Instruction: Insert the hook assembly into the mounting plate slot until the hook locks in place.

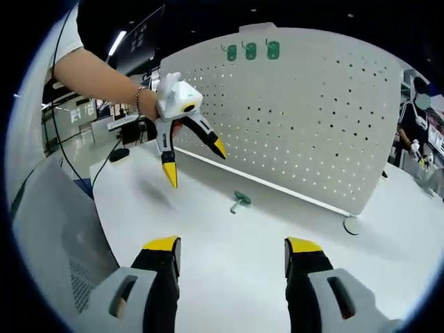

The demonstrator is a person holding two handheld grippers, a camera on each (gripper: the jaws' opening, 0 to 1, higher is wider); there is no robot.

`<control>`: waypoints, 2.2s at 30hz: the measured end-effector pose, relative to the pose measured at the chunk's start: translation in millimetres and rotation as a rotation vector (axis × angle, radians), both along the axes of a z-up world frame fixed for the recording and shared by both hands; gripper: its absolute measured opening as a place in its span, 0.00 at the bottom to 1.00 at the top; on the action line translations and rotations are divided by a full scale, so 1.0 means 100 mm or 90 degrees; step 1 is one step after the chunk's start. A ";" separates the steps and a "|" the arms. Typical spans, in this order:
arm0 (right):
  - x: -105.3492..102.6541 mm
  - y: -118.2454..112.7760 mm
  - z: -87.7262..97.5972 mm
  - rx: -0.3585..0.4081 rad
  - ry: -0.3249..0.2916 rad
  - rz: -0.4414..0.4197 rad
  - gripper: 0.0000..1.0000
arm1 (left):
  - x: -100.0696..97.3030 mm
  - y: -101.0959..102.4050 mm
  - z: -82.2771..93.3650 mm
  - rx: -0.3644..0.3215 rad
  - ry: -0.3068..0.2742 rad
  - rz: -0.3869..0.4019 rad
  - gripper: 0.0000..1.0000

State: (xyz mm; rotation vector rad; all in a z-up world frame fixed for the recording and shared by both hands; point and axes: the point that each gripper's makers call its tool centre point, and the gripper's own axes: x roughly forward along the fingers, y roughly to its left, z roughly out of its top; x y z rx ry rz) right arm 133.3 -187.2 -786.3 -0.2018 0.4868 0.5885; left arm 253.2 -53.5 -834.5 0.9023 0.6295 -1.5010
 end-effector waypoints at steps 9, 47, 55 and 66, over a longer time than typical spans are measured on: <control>0.00 0.03 -0.03 -0.007 0.005 0.007 0.60 | 0.05 -0.15 -0.04 0.013 0.001 -0.031 0.83; -0.05 0.00 -0.08 0.001 0.025 -0.003 0.63 | 0.05 -0.60 -0.39 0.055 0.033 -0.052 0.80; -0.04 -0.05 -0.08 0.014 0.029 -0.019 0.62 | 0.00 -0.60 -0.49 0.079 0.036 -0.075 0.79; -0.01 -0.05 -0.05 0.028 0.025 -0.028 0.62 | -0.03 -0.59 -0.52 0.082 0.056 -0.068 0.79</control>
